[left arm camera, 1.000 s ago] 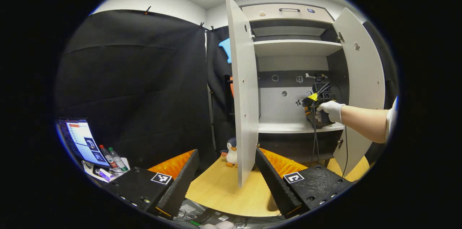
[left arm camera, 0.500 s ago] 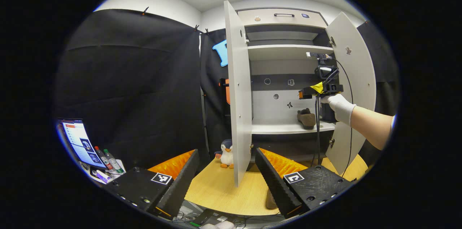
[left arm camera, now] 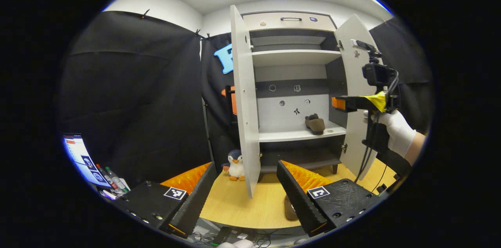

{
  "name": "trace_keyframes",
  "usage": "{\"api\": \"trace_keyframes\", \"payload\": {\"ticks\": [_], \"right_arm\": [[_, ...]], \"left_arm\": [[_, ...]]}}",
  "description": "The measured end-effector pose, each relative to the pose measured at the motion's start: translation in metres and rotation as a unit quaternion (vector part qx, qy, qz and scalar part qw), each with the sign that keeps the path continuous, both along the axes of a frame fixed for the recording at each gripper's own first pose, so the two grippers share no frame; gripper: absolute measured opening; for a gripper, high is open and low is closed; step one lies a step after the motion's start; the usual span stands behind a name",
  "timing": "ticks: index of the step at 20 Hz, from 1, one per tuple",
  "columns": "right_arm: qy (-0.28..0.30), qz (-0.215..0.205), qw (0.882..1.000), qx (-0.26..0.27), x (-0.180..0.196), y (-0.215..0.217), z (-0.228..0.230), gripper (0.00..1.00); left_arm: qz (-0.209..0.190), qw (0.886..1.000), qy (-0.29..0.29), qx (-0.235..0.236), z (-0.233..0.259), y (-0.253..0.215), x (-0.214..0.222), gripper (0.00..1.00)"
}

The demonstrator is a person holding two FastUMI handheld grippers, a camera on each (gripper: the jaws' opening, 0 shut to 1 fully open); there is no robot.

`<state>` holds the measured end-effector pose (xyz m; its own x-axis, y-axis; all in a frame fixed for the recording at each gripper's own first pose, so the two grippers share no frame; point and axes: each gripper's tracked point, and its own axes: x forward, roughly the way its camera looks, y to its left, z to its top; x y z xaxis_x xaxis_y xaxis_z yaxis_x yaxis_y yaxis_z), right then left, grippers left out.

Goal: Grab one shoe with the right hand and put it into the shoe cabinet, grab the other shoe with the left hand and put it into the shoe cabinet; then close the right door with the right hand and the left door with the left hand.

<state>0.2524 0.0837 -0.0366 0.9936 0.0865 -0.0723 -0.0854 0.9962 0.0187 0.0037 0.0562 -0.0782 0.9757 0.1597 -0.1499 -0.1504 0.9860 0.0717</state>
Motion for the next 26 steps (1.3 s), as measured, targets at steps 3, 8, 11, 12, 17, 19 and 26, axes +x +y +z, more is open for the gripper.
{"api": "trace_keyframes", "payload": {"ticks": [3,8,11,12,17,19,26], "right_arm": [[0.01,-0.011,1.0,0.013,-0.051,-0.028,-0.03,0.99],[0.05,-0.035,0.998,0.012,-0.117,-0.073,-0.09,0.99],[0.076,-0.039,0.996,0.008,-0.145,-0.086,-0.114,1.0],[0.078,-0.038,0.996,0.009,-0.146,-0.087,-0.117,0.99],[0.081,-0.029,0.996,-0.002,-0.136,-0.092,-0.113,0.99],[0.089,-0.03,0.996,-0.011,-0.131,-0.096,-0.119,1.0],[0.13,-0.039,0.99,-0.022,-0.127,-0.112,-0.144,1.0]], "left_arm": [[-0.031,1.0,0.002,-0.007,-0.004,-0.017,0.009,0.96],[-0.065,0.998,0.001,-0.001,-0.015,-0.045,0.031,0.96],[-0.076,0.997,0.009,-0.007,-0.034,-0.064,0.046,0.96],[-0.08,0.997,0.015,-0.008,-0.039,-0.069,0.052,0.96],[-0.095,0.995,0.036,0.001,-0.081,-0.087,0.087,0.96],[-0.107,0.992,0.059,-0.004,-0.111,-0.096,0.099,0.96],[-0.122,0.971,0.202,-0.043,-0.25,-0.115,0.116,0.97]]}}
